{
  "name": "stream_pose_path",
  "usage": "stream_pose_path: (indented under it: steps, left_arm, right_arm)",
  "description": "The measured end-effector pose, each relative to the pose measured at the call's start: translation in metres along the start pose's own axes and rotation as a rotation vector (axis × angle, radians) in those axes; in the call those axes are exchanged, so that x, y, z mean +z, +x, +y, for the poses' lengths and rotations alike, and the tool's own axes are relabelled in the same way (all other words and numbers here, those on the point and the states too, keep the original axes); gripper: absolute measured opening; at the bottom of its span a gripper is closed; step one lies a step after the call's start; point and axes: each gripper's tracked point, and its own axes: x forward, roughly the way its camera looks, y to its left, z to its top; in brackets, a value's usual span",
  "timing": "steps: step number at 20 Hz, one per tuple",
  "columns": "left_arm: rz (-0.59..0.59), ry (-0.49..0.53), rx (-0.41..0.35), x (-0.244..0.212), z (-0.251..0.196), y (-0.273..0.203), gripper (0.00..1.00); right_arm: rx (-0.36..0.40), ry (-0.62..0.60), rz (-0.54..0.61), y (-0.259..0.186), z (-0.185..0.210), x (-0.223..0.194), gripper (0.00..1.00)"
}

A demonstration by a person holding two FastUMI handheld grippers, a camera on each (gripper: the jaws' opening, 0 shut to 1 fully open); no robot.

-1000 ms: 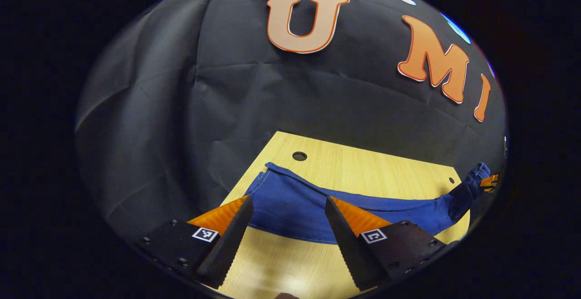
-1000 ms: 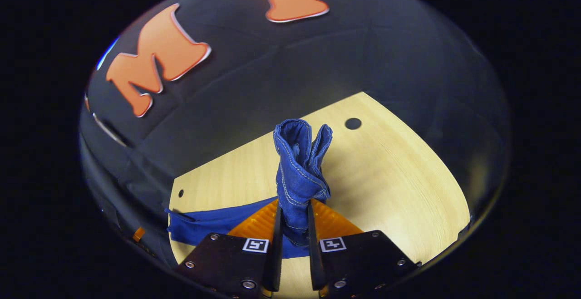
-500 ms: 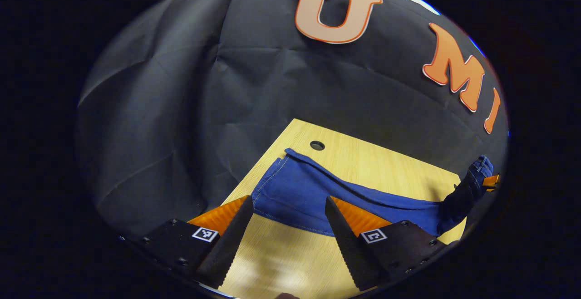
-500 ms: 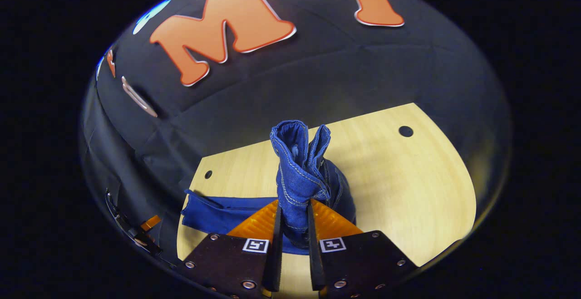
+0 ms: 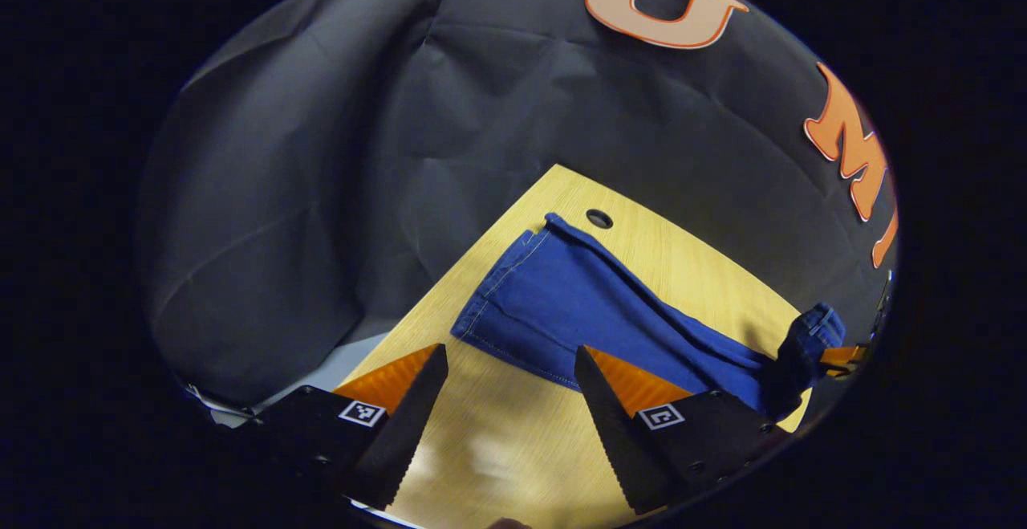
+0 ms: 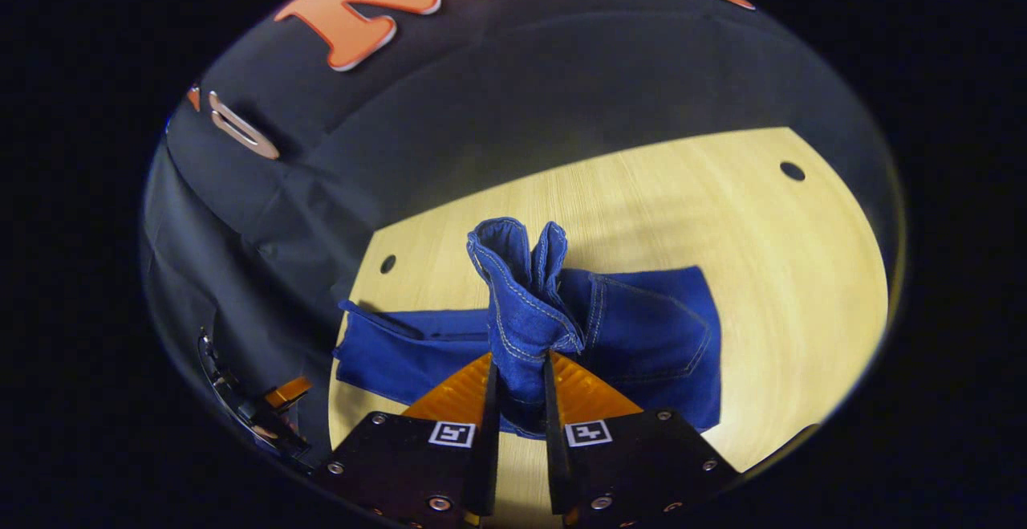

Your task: Grasp the waist and the cuffs of the jeans and fold them to make the two legs overlap; first hold the waist and fold one-third of the jeans toward the cuffs, then hold the cuffs and fold the remaining one-third in the same direction to finish folding.

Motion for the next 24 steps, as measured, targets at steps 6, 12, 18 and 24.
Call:
stream_pose_path:
  steps: [6,12,18,24]
  left_arm:
    - [0.096,-0.127,-0.025,-0.014,-0.001,0.021,1.00]
    - [0.122,-0.414,-0.102,-0.005,0.013,0.019,0.99]
    - [0.118,-0.383,-0.140,0.025,0.000,0.056,0.94]
    - [0.069,-0.243,-0.086,0.047,-0.019,0.093,0.78]
  right_arm:
    - [0.116,0.116,0.101,0.020,0.044,-0.035,0.68]
    - [0.063,0.068,0.022,0.004,0.030,-0.012,0.87]
    - [0.014,0.070,-0.076,-0.033,0.005,0.015,0.87]
    - [-0.017,0.091,-0.099,-0.060,-0.016,0.009,0.87]
